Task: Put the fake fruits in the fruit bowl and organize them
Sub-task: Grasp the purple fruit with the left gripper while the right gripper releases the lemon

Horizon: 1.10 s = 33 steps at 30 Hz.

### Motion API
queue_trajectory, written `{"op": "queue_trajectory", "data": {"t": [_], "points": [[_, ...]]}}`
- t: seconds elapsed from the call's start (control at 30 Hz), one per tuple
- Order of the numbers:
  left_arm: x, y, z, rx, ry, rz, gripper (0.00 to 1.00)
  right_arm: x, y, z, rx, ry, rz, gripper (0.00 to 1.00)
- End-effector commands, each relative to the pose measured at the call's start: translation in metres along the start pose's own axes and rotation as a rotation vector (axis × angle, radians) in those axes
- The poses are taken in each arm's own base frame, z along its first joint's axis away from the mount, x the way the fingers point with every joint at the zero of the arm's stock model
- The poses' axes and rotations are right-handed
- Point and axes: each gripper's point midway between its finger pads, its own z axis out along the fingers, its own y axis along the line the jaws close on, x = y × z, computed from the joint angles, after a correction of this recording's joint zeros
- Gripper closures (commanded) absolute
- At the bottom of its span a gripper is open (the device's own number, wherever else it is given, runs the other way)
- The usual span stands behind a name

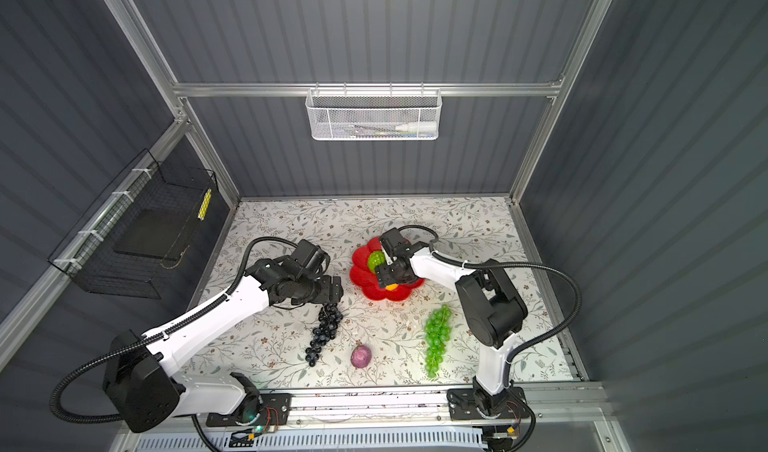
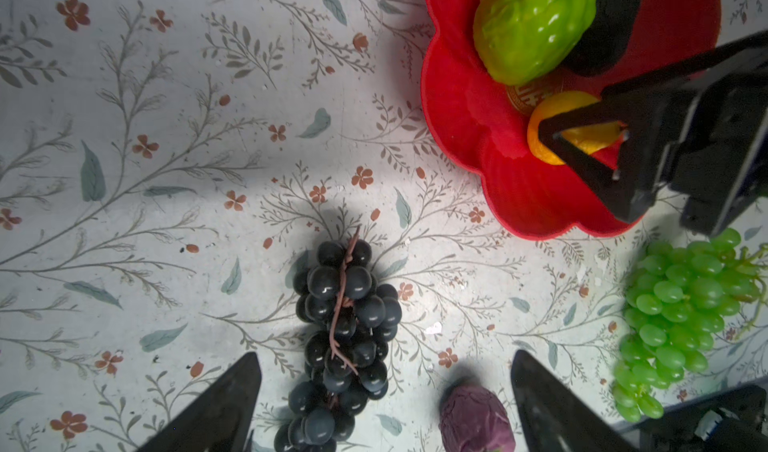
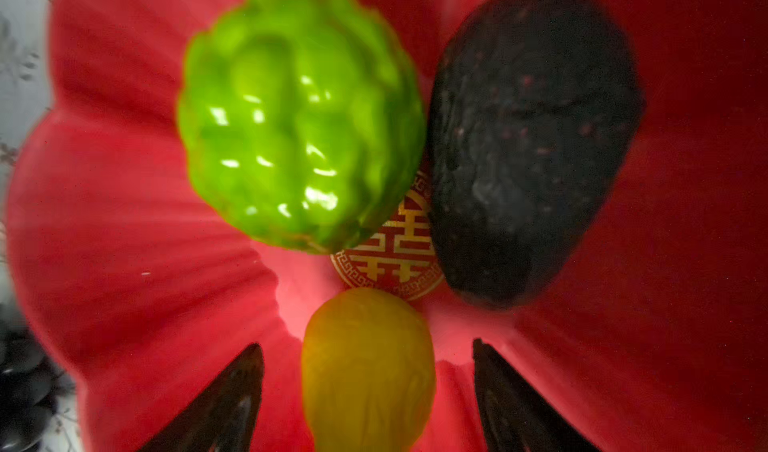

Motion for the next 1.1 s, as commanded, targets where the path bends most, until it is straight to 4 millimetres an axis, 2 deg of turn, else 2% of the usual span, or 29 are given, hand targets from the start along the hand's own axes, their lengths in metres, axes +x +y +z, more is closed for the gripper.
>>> {"op": "queue_trajectory", "data": {"t": [0.0,0.27,0.37,0.43,0.5,0.6,0.67,0.73,0.9,1.07], "points": [[0.021,-0.018,-0.01,0.071,0.09,0.059,0.07,-0.011,0.001,-0.034,0.011,-0.059,-0.018,0.19],[0.092,-0.052,0.0,0.082,0.262,0.172,0.07,-0.007,0.01,-0.075,-0.02,-0.14,-0.015,0.17],[0.119,-0.059,0.004,0.08,0.31,0.2,0.06,-0.003,0.009,-0.085,-0.026,-0.169,0.002,0.17],[0.135,-0.068,0.007,0.08,0.348,0.244,0.01,-0.001,0.007,-0.089,-0.034,-0.195,0.02,0.17],[0.146,-0.071,0.011,0.048,0.369,0.278,0.02,0.002,0.006,-0.091,-0.042,-0.218,0.037,0.17],[0.159,-0.078,0.023,0.024,0.387,0.295,0.04,0.007,0.004,-0.091,-0.045,-0.233,0.059,0.17],[0.166,-0.082,0.032,0.018,0.403,0.3,0.09,0.013,0.001,-0.09,-0.037,-0.229,0.069,0.17],[0.17,-0.08,0.043,-0.011,0.412,0.299,0.14,0.009,-0.001,-0.093,-0.036,-0.264,0.076,0.17],[0.167,-0.079,0.055,-0.031,0.386,0.299,0.21,0.015,-0.005,-0.091,-0.026,-0.274,0.075,0.17],[0.17,-0.07,0.068,-0.086,0.395,0.31,0.27,0.018,-0.006,-0.086,-0.027,-0.266,0.082,0.17]]}}
